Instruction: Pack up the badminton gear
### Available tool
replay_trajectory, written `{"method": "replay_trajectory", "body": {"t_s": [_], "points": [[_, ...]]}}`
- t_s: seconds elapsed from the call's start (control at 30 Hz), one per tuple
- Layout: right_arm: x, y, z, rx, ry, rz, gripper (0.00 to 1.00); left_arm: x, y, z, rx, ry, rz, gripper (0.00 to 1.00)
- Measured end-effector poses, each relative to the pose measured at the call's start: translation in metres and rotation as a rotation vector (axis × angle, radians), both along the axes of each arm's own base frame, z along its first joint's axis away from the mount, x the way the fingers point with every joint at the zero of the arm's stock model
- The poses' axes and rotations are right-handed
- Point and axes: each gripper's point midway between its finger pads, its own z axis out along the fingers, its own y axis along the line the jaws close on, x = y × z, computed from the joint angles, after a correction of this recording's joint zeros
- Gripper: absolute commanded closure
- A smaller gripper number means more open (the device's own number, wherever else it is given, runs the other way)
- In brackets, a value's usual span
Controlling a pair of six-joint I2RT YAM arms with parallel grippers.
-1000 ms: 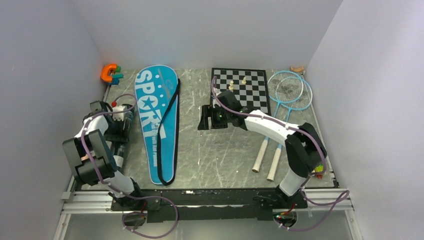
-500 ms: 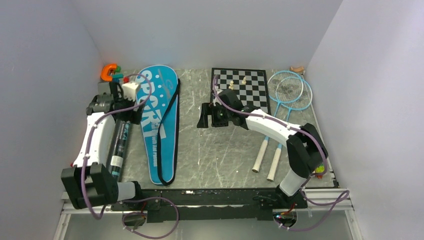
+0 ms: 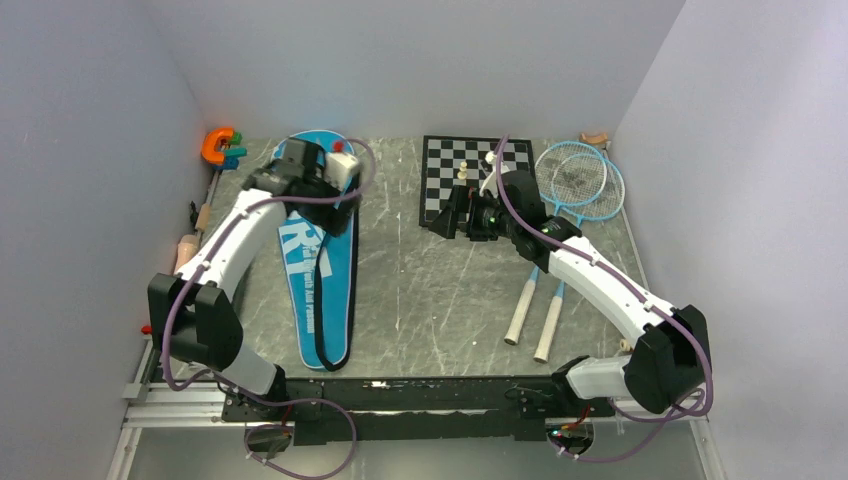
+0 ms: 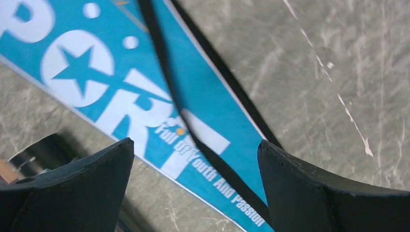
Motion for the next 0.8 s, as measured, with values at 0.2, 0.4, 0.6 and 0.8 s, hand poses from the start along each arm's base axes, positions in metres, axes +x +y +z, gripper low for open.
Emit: {"method": "replay_trajectory", "body": {"t_s": [0.2,0.4,0.6,0.8], "points": [[-0.003,-0.021,-0.014,-0.013,0.038,-0.052,0.0,-0.022,-0.051,-0.023,0.075,-0.001,-0.112,0.01],[-0.003,-0.027,-0.022,-0.019,0.063,-0.07,0.0,0.001,-0.044,-0.053,0.151,0.006,-0.032,0.01],[-0.009,-0.03,-0.021,-0.017,0.063,-0.073,0.01,0.002,-0.049,-0.107,0.208,0.117,-0.016,0.16],[-0.012,-0.032,-0.023,-0.018,0.065,-0.074,0.04,0.007,-0.05,-0.155,0.245,0.227,0.005,0.28]]}}
